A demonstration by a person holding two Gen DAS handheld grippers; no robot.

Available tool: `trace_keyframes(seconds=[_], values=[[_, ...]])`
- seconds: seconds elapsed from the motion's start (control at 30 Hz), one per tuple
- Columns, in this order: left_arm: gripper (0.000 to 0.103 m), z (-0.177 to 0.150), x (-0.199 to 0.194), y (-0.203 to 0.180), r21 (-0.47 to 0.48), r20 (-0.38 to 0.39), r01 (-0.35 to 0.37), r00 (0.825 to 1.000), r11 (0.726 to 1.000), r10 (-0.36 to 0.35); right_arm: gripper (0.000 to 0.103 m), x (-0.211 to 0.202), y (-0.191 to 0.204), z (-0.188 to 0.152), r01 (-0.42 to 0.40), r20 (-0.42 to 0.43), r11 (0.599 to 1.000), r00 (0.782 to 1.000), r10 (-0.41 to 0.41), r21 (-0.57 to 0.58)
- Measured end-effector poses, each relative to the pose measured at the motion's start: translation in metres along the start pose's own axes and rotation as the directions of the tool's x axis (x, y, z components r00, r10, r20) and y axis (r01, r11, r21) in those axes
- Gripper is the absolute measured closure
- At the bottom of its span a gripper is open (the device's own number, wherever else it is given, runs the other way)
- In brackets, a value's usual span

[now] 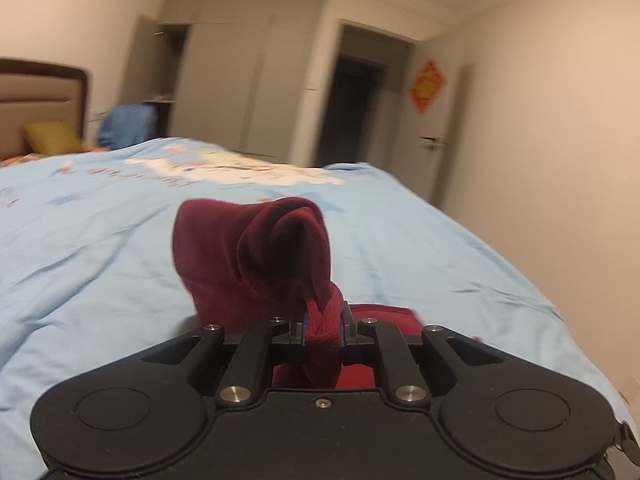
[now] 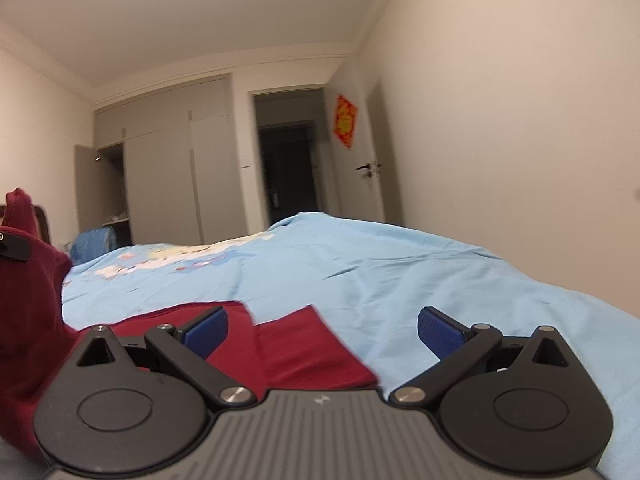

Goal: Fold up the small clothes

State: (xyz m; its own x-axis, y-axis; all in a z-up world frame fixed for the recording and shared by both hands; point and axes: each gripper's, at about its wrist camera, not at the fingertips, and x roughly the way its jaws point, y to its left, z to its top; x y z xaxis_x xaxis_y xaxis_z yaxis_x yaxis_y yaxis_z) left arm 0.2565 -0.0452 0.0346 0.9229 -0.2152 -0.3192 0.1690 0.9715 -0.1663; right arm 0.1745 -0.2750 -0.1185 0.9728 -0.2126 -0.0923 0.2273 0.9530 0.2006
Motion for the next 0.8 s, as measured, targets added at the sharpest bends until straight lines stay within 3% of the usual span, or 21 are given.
trace_keyframes(seconds=[0.13,0.23,0.37,0.5,0.7,0.77,0.8], values=[[0.090,-0.006,0.015,-0.039,0.035,-0.050,0.147,0.988,0.988,-0.146,0.000,0.006,-0.027,-0.001,0.056,-0.021,0.994,0.998,-0.054,0.099],[0.090,-0.019,0.028,-0.057,0.050,-0.102,0.216,0.972,0.975,-0.210,0.000,0.015,-0.041,-0.005,0.081,-0.050,0.985,0.996,-0.075,0.151],[0.090,-0.041,0.043,-0.069,0.086,-0.186,0.238,0.958,0.968,-0.219,0.000,0.025,-0.049,-0.011,0.092,-0.077,0.979,0.994,-0.079,0.182],[0.085,-0.053,0.046,-0.066,0.117,-0.215,0.242,0.953,0.963,-0.213,0.000,0.031,-0.050,-0.014,0.093,-0.091,0.981,0.993,-0.078,0.173],[0.059,-0.050,0.036,-0.061,0.083,-0.192,0.288,0.944,0.954,-0.269,0.000,0.031,-0.048,-0.016,0.101,-0.103,0.980,0.991,-0.084,0.169],[0.040,-0.049,0.027,-0.061,0.096,-0.169,0.276,0.951,0.956,-0.258,0.000,0.030,-0.048,-0.017,0.103,-0.108,0.981,0.990,-0.086,0.167],[0.035,-0.050,0.023,-0.060,0.103,-0.155,0.267,0.956,0.958,-0.250,0.000,0.030,-0.048,-0.017,0.104,-0.110,0.981,0.990,-0.086,0.166]])
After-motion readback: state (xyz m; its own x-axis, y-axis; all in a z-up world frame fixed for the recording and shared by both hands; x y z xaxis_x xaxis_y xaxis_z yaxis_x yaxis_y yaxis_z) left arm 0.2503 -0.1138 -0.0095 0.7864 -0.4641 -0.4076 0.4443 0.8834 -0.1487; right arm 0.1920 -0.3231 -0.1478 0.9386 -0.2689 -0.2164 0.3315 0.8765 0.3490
